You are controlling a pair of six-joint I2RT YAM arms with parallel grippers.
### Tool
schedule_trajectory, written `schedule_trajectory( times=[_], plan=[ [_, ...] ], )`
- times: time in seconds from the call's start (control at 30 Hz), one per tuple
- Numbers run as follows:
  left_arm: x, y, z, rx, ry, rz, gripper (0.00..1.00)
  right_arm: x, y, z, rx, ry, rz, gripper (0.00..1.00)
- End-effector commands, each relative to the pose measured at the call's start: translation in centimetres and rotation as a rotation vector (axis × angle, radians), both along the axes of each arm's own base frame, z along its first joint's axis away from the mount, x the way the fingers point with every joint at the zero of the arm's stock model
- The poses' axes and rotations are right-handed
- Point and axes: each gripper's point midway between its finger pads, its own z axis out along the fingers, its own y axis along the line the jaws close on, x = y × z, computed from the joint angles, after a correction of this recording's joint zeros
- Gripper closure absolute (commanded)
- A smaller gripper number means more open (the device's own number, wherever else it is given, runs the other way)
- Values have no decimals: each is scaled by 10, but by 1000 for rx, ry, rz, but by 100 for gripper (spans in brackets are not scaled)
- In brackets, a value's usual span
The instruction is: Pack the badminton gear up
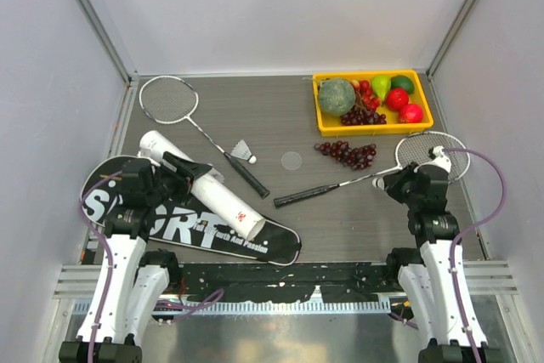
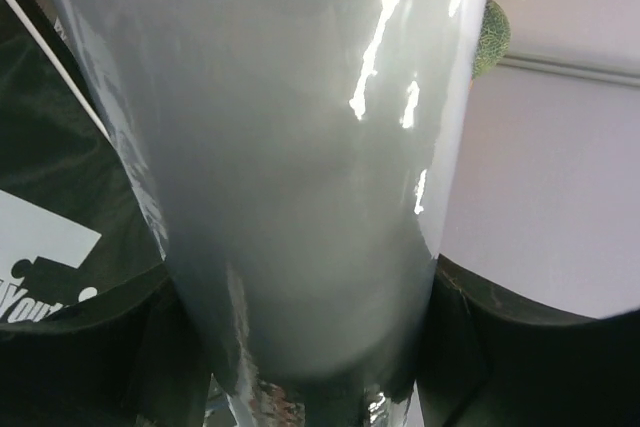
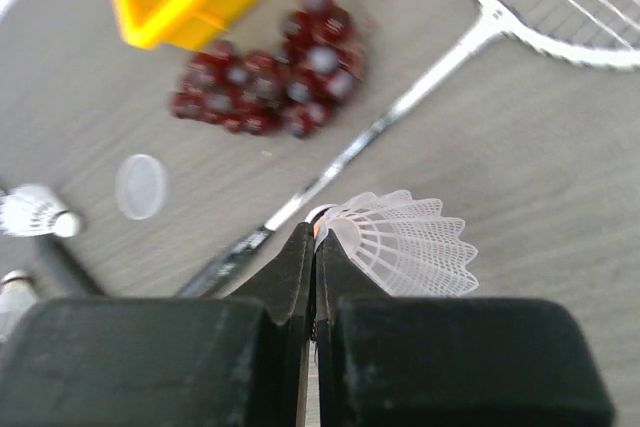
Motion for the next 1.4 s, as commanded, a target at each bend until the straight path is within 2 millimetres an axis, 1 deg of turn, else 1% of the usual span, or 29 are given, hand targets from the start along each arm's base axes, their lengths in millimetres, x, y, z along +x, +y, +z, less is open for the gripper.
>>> schedule_trajectory(
  times=[0.0,0.07,0.13,0.17,0.2,0.23,0.27,0.3,0.33,0.37,0.4,0.43,0.53,0.57,0.6,0.63,0.7,0.73,0.77,0.8,0.83,0.87,0.97,1.13,1.2,1.37],
  plan=[
    [0,-10,21,-132,23,12,66,20,25,84,-14,-323,176,95],
    [-2,-15,19,-200,72,18,67,22,37,104,-26,-407,244,94],
    [-2,-19,18,-261,119,29,68,21,55,125,-31,-495,332,95],
    [-4,-22,17,-297,143,32,68,19,67,134,-28,-524,375,95],
    [-4,-24,16,-330,165,34,69,15,84,150,-19,-592,436,95],
    [-3,-26,17,-356,175,36,70,14,89,158,-29,-629,441,95],
    [-3,-27,18,-382,185,40,70,5,109,174,-11,-702,510,95],
    [-1,-28,20,-400,189,46,71,5,110,179,-39,-726,498,95],
    [0,-27,21,-408,192,56,71,-7,129,196,-19,-788,567,95],
    [1,-26,23,-410,187,67,71,-7,129,202,-61,-809,557,95],
    [2,-25,25,-409,187,79,71,-19,144,212,-42,-839,616,95],
    [3,-23,25,-407,190,96,71,-19,143,217,-71,-855,600,95],
    [6,-17,27,-398,188,143,71,-43,166,236,-49,-936,692,95],
    [7,-15,26,-399,195,163,71,-47,169,240,-56,-958,708,95],
    [7,-13,25,-402,199,181,71,-55,177,246,-37,-987,737,95],
    [8,-10,25,-406,201,205,71,-58,179,253,-20,-1017,740,95],
    [9,-6,25,-413,201,241,71,-73,194,260,18,-1052,801,95],
    [10,-4,26,-417,194,257,71,-71,198,261,9,-1048,801,95],
    [10,-1,26,-416,189,276,71,-76,209,259,18,-1045,839,95],
    [11,2,28,-413,182,294,71,-77,211,263,7,-1053,841,94],
    [13,5,27,-407,176,318,71,-82,223,261,10,-1043,880,95],
    [15,6,30,-405,166,322,71,-82,225,265,1,-1050,873,95],
    [17,8,31,-395,169,332,71,-91,239,268,-5,-1059,889,95],
    [19,7,28,-408,179,330,71,-95,264,263,0,-1043,931,95],
    [19,7,28,-411,178,331,71,-101,275,262,24,-1045,950,95],
    [17,4,33,-419,174,316,71,-99,301,250,10,-1025,942,95]
  ],
)
